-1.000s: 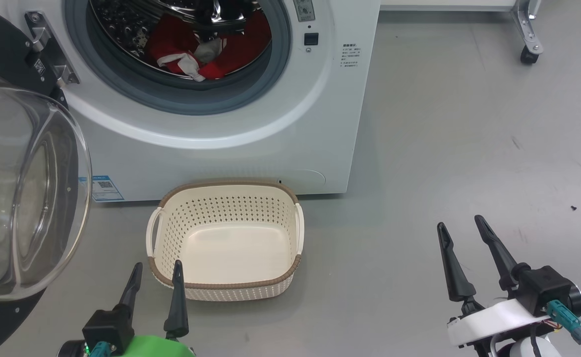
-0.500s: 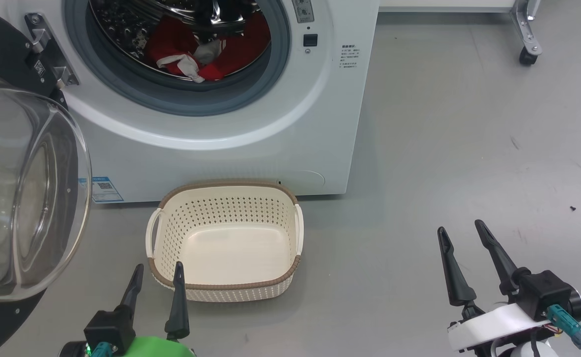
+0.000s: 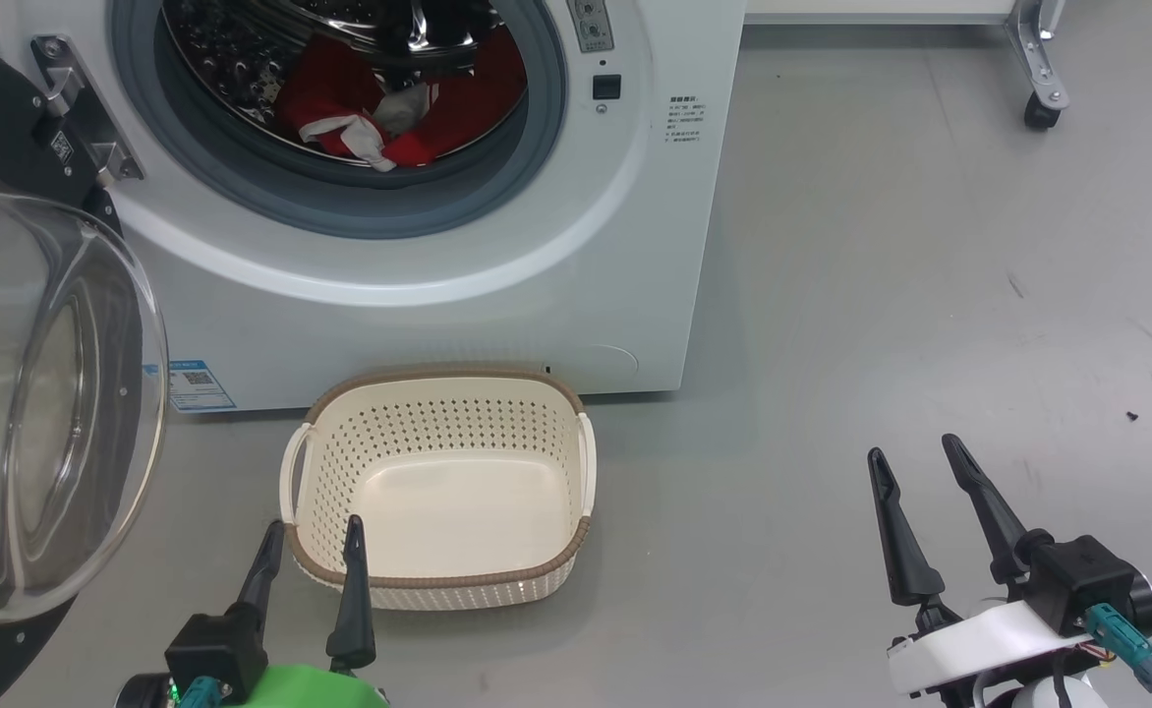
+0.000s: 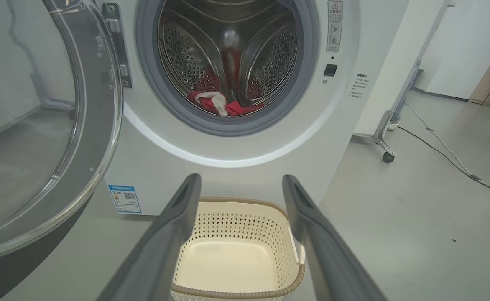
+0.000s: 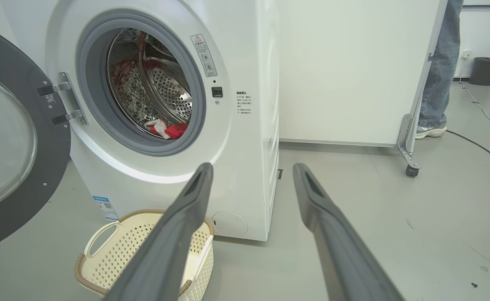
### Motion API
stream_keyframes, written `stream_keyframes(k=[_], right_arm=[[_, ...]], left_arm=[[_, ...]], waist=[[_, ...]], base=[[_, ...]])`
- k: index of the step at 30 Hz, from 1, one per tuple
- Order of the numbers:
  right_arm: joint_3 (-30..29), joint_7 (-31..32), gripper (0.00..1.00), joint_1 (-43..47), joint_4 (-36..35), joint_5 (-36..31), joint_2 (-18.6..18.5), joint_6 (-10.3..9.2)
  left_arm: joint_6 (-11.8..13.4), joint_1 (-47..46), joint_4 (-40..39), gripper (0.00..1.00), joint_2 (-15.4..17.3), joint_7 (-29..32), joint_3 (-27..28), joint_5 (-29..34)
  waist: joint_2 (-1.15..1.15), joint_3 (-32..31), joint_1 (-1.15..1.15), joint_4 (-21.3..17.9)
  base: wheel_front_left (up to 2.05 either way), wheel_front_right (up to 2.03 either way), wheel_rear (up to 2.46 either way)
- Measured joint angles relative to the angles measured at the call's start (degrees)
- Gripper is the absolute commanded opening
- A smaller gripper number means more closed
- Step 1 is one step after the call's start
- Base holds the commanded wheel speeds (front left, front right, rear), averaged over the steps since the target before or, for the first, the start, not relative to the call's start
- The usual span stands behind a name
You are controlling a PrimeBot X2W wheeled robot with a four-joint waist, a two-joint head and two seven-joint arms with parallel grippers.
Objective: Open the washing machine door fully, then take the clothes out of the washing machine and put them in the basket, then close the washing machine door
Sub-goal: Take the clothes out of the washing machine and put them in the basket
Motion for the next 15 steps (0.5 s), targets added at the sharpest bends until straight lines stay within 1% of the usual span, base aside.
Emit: stream_keyframes(k=[6,15], right_arm=[[0.0,0.0,1.0,0.0,0.0,0.0,0.01,0.0],[0.01,0.0,1.0,0.0,0.04,0.0,0.02,0.0]], left_arm=[[0.01,-0.07,-0.03,1.0,0.01,0.0,0.0,0.08],[0.01,-0.09,-0.16,1.0,0.01,0.0,-0.34,0.08]], waist=[[0.0,0.08,0.0,0.01],[0.0,-0.41,0.0,0.26]], base=[[0.79,-0.79,0.0],[0.97,-0.97,0.0]])
